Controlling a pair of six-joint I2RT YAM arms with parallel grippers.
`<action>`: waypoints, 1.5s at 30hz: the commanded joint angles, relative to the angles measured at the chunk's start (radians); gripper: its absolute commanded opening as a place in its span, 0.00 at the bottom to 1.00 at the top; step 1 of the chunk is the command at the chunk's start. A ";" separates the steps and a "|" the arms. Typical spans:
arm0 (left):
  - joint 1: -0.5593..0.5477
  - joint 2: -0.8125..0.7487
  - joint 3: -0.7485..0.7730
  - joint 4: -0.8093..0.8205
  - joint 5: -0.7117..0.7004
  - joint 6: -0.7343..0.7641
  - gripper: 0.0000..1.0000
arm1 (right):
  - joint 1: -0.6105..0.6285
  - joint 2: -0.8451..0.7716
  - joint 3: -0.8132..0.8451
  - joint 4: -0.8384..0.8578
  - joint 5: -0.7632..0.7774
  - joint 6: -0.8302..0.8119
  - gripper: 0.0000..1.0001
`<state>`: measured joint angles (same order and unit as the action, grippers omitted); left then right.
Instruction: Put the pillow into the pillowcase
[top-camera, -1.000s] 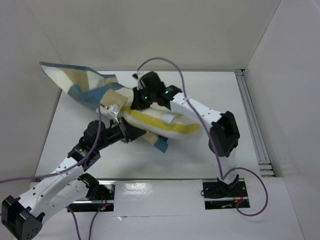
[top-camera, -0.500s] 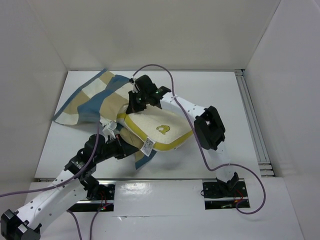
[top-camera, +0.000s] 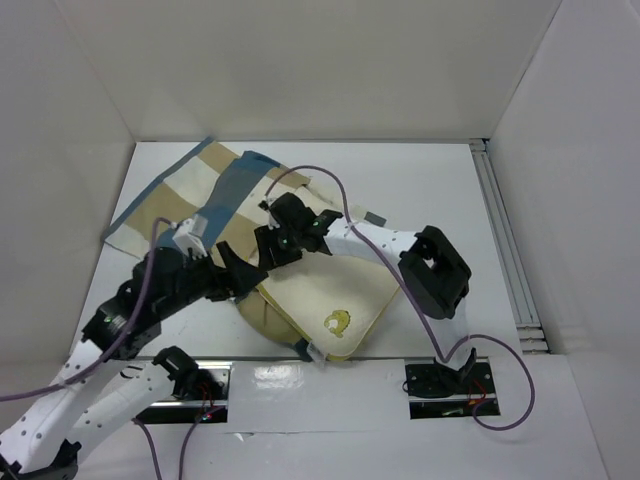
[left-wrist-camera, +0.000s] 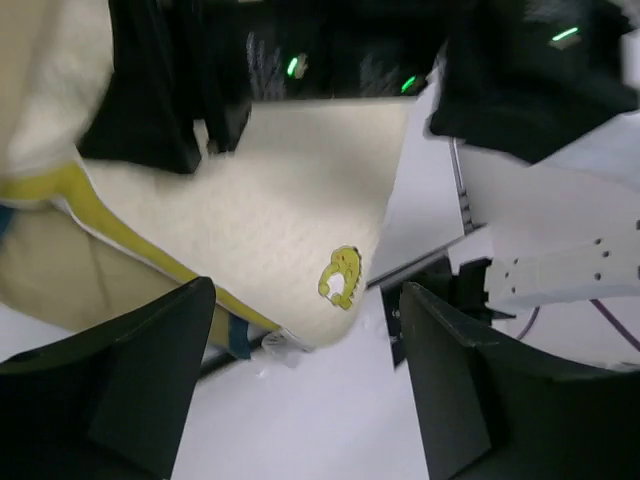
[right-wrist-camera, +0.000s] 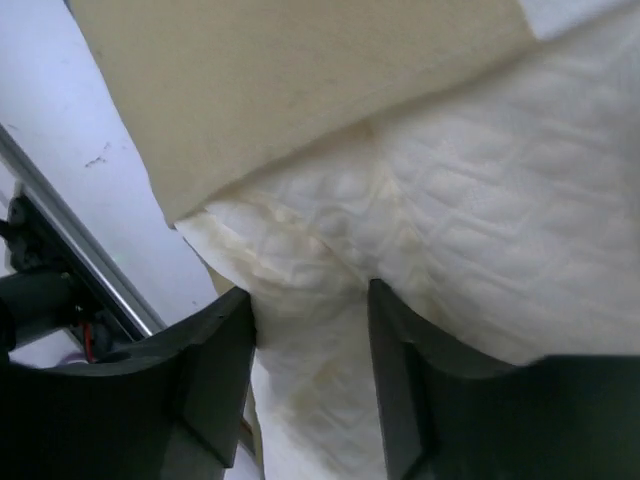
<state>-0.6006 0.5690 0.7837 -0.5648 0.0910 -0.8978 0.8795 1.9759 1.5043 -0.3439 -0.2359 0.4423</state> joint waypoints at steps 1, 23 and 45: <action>-0.002 0.011 0.152 -0.208 -0.201 0.089 0.90 | -0.033 -0.109 -0.015 -0.069 0.113 -0.042 0.73; -0.071 1.069 0.604 -0.317 -0.826 0.197 0.87 | -0.665 -0.959 -0.820 -0.204 0.095 0.286 0.96; -0.051 1.316 0.758 -0.451 -0.967 0.134 0.63 | -0.711 -1.013 -0.926 -0.182 0.020 0.297 1.00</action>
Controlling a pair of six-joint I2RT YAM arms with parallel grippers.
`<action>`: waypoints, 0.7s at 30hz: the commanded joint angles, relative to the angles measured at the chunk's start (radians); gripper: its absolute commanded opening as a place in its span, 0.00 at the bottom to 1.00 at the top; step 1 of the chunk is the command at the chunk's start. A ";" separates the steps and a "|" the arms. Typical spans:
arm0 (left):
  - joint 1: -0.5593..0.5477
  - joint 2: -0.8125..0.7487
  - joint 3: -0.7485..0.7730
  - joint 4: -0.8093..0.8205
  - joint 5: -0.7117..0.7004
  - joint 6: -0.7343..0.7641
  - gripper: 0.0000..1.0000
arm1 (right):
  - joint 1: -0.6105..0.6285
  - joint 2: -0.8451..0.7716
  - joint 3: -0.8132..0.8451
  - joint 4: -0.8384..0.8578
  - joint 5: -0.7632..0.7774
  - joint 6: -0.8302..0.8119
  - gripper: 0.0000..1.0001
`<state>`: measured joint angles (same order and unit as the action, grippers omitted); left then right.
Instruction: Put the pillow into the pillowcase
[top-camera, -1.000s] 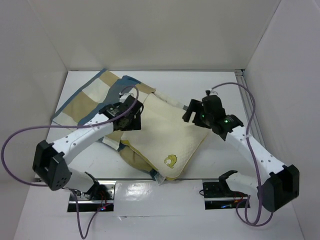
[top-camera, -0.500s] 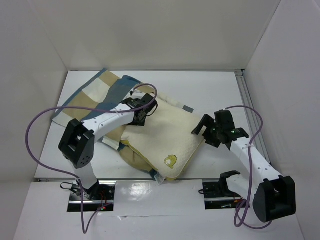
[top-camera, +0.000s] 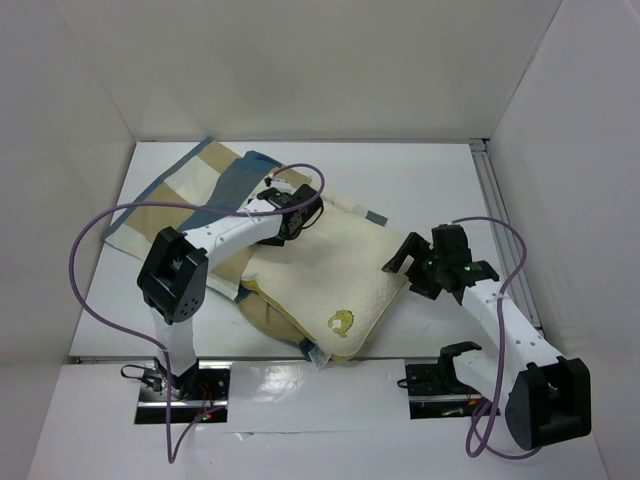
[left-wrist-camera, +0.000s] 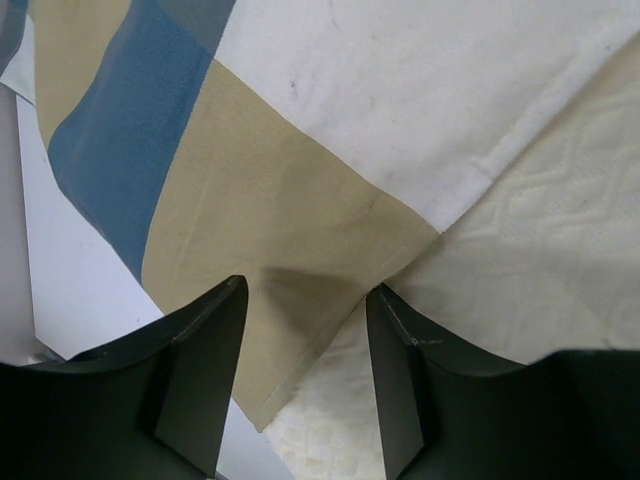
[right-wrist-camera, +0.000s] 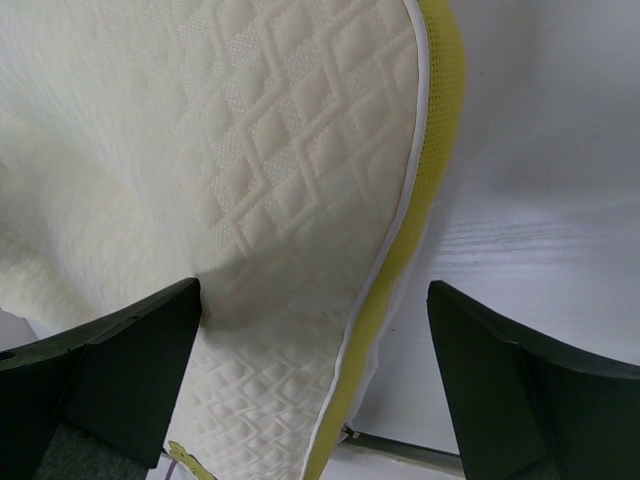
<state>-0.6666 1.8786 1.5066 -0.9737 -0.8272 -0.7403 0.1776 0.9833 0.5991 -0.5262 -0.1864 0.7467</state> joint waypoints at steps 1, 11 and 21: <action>0.015 0.007 0.044 -0.042 -0.049 -0.015 0.63 | -0.009 -0.020 -0.021 0.000 -0.030 -0.007 1.00; 0.027 0.016 0.044 -0.042 -0.009 0.004 0.15 | -0.018 -0.020 -0.041 0.020 -0.071 -0.017 1.00; 0.027 -0.016 0.053 0.007 0.098 0.074 0.00 | 0.019 0.037 -0.071 0.152 -0.186 -0.026 0.99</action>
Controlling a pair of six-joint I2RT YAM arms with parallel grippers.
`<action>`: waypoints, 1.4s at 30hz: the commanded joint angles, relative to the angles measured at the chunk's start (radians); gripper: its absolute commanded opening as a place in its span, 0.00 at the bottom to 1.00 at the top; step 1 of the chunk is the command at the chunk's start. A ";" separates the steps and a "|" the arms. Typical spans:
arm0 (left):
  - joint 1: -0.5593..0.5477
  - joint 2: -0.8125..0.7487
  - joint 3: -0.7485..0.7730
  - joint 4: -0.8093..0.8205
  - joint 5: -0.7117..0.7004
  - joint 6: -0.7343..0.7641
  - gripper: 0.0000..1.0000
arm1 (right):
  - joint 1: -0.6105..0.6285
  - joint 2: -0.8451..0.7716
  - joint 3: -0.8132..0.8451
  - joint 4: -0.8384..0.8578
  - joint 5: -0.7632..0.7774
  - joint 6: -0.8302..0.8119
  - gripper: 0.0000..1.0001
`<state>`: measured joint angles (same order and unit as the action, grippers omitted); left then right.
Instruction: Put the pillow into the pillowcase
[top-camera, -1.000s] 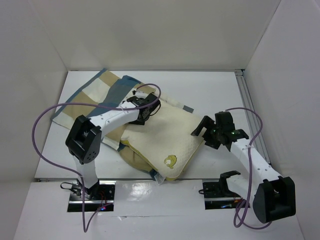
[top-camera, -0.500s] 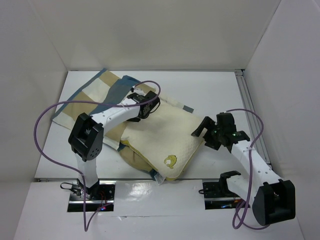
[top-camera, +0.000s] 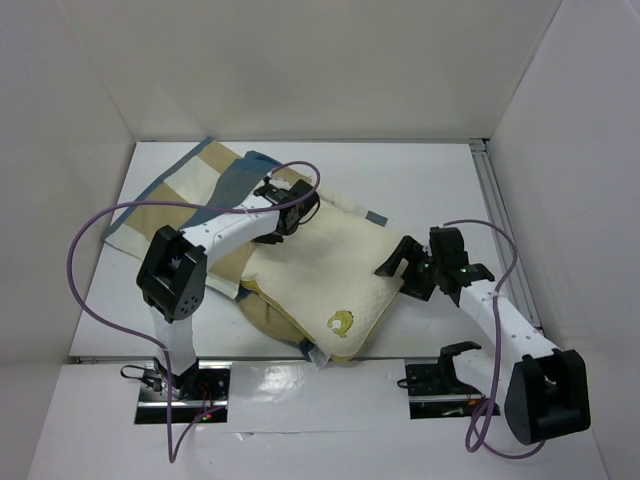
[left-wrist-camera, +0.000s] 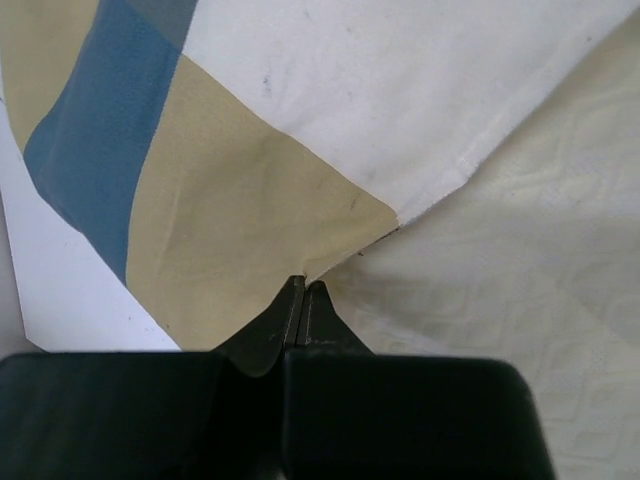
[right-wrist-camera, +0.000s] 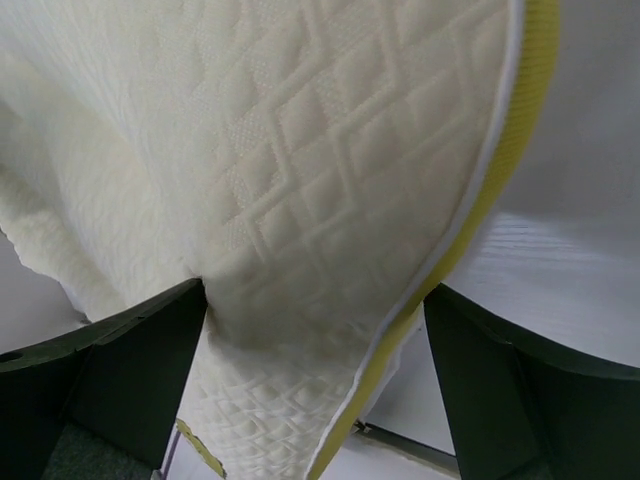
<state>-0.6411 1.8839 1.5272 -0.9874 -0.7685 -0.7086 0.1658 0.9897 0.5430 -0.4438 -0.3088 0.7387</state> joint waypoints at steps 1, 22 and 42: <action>-0.008 -0.031 0.033 0.035 0.057 0.043 0.00 | 0.041 0.030 -0.015 0.086 -0.064 -0.018 0.95; -0.075 -0.137 0.205 0.142 0.571 0.137 0.00 | 0.443 0.119 0.201 0.157 0.125 0.057 0.00; 0.027 -0.135 0.297 -0.050 0.380 0.104 0.91 | 0.821 0.161 0.402 -0.128 0.543 -0.078 0.87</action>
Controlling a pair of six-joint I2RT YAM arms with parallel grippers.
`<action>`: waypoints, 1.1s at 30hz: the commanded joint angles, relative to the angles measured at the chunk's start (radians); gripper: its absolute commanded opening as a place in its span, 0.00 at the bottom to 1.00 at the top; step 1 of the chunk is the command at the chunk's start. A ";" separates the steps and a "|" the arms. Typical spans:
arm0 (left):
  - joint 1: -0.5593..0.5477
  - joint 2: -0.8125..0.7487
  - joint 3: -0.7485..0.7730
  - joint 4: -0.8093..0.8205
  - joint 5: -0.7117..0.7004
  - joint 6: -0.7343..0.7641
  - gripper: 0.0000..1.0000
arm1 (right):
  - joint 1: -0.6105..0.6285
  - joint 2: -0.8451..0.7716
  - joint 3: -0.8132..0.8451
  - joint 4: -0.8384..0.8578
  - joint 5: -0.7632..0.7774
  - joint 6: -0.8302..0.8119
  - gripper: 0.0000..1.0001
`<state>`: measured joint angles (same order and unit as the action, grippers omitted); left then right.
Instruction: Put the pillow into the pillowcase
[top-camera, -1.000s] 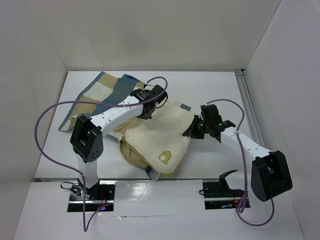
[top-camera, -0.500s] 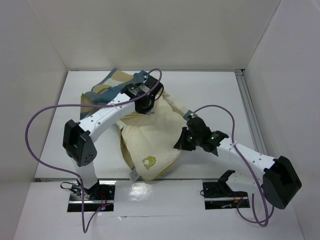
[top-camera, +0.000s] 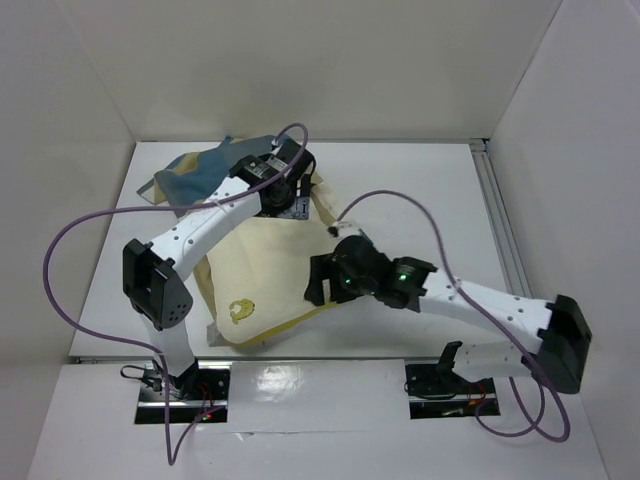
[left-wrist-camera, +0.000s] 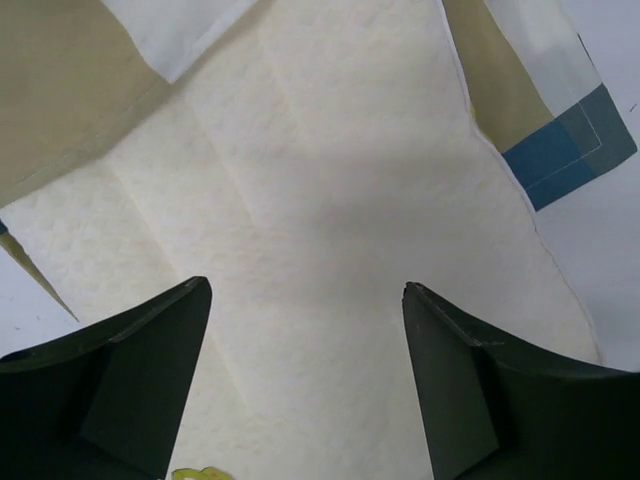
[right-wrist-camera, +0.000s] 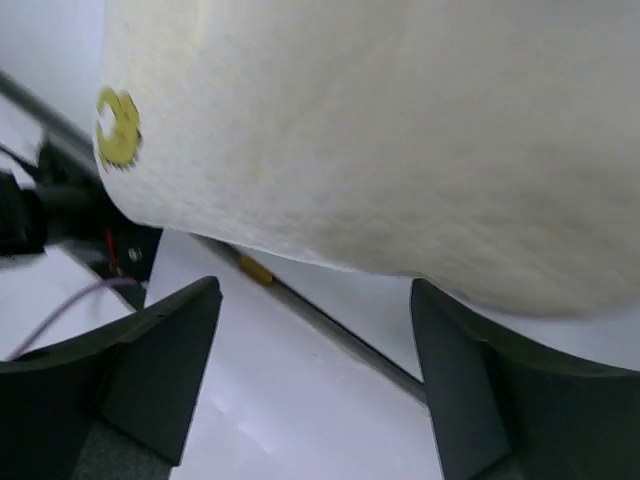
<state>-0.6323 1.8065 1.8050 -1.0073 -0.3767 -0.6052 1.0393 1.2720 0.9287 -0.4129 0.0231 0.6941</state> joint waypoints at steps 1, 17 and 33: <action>0.019 -0.058 0.019 -0.030 -0.001 0.001 0.90 | -0.123 -0.188 -0.019 -0.159 0.212 -0.018 0.81; 0.028 0.013 -0.044 -0.005 0.124 -0.057 0.90 | -0.413 0.237 0.025 0.230 -0.251 -0.068 0.14; 0.028 0.134 -0.151 0.052 0.096 -0.005 1.00 | -0.645 0.237 0.054 0.100 -0.230 -0.238 0.88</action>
<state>-0.6090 1.9228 1.6733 -0.9546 -0.2417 -0.6281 0.3904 1.4979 0.9501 -0.2901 -0.1745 0.5140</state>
